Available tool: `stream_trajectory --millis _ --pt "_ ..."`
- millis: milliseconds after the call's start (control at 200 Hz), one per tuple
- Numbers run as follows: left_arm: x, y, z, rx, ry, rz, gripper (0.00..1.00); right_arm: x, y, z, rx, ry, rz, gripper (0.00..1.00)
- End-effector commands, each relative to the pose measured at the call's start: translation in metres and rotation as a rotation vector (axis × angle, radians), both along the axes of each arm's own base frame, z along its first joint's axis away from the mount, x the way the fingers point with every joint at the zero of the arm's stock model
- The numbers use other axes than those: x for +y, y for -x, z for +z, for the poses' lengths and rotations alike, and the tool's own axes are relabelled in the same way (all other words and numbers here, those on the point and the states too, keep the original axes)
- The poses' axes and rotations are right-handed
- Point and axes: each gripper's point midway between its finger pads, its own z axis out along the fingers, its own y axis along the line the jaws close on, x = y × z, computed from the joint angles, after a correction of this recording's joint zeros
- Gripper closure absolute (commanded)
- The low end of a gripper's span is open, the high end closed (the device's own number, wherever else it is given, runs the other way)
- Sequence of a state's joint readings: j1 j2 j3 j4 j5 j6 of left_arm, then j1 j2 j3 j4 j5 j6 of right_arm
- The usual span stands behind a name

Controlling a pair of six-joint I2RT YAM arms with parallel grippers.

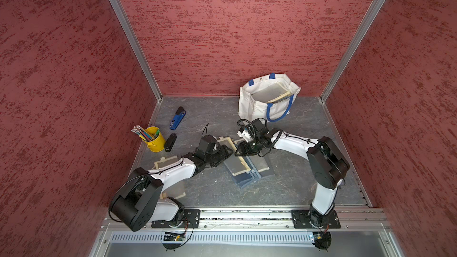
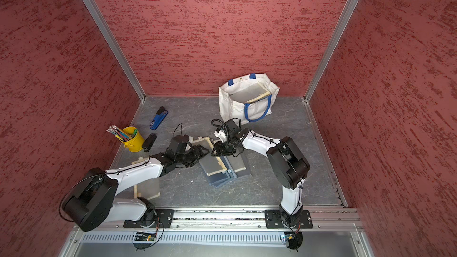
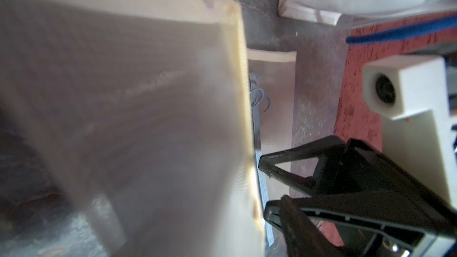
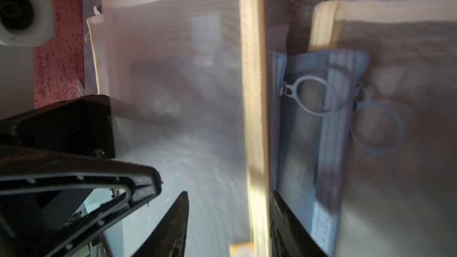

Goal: Put the pencil pouch into the canvas bag
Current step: Pick up the pencil pouch.

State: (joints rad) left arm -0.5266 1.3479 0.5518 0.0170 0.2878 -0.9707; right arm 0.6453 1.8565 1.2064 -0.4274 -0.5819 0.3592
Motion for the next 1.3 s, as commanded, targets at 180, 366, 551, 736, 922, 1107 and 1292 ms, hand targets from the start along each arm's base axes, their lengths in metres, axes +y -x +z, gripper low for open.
stream_trajectory --millis 180,366,551,736,922,1107,1292 --pt "0.032 0.025 -0.008 0.082 -0.14 0.016 0.23 0.009 0.003 0.008 -0.002 -0.071 -0.004 0.49" --pt "0.025 0.047 -0.004 0.097 -0.117 0.005 0.31 0.012 0.006 -0.001 0.016 -0.063 0.006 0.5" --pt "0.029 0.048 -0.013 0.084 -0.041 0.07 0.32 0.018 0.009 -0.005 0.026 -0.065 0.022 0.51" --pt "0.032 0.053 -0.019 0.089 -0.005 0.083 0.36 0.021 0.01 -0.004 0.027 -0.064 0.03 0.52" --pt "0.03 0.051 -0.021 0.079 0.025 0.092 0.46 0.028 0.015 -0.007 0.038 -0.064 0.048 0.53" --pt "0.03 0.048 -0.015 0.054 0.034 0.093 0.52 0.036 0.019 -0.002 0.028 -0.068 0.067 0.54" --pt "0.028 0.045 -0.015 0.041 0.043 0.093 0.53 0.042 0.026 -0.003 0.033 -0.066 0.083 0.55"
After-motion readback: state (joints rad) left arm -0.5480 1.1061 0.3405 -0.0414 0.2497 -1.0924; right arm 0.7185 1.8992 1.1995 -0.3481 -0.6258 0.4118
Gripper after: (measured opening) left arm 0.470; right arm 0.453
